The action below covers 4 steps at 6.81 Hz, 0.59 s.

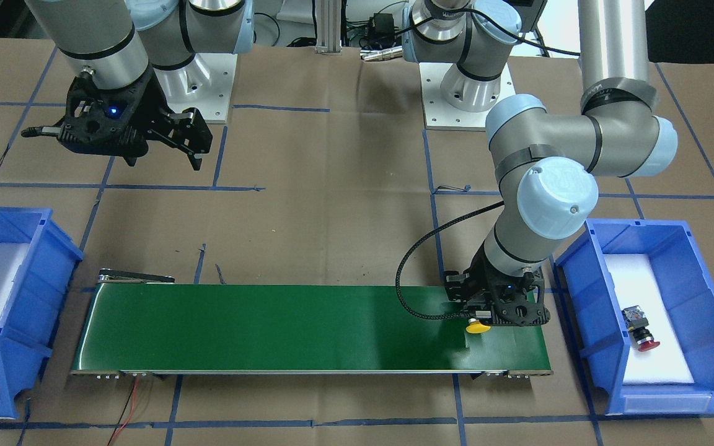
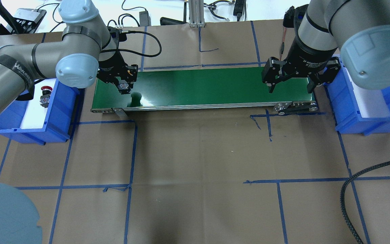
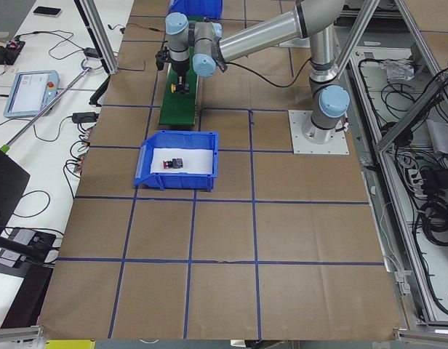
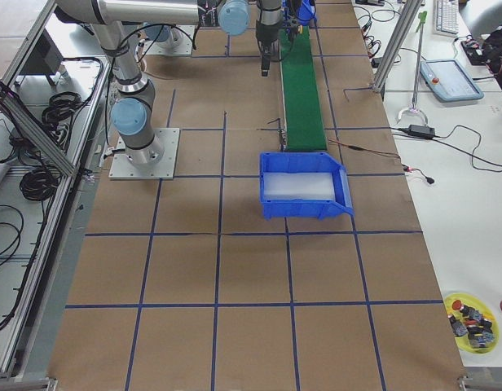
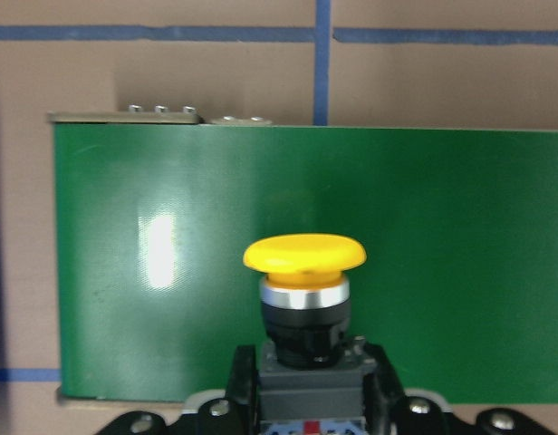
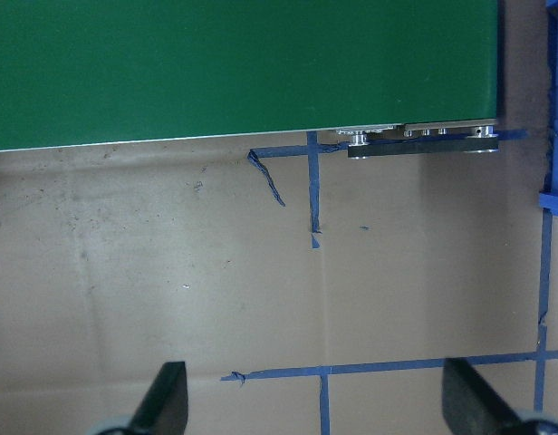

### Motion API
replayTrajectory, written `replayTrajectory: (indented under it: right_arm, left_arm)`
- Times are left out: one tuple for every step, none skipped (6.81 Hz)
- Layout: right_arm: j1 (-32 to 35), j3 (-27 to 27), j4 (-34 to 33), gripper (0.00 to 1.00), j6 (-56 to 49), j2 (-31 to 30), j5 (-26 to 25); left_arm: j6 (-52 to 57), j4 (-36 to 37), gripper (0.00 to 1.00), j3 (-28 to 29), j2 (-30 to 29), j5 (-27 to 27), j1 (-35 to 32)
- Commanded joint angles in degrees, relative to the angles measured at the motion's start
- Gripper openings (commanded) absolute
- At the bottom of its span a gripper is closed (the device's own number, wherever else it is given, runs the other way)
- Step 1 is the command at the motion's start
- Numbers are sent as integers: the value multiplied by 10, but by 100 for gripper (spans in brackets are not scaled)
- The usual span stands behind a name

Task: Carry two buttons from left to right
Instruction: 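Carry the yellow button onto the conveyor belt and release it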

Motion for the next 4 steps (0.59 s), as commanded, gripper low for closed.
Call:
replayTrajectory:
  right_arm:
    - [0,0,0,100,0,0,0]
    - [0,0,0,100,0,0,0]
    - [0,0,0,100,0,0,0]
    - [0,0,0,100,0,0,0]
  left_arm:
    - [-1,80,15,-44,-14,2,-2]
    - [-2,82,25,-47,-9,3,-2]
    - [-3,84,76,-45,-11,2,-2]
    - [-15,82,100,-33,-7,4,-1]
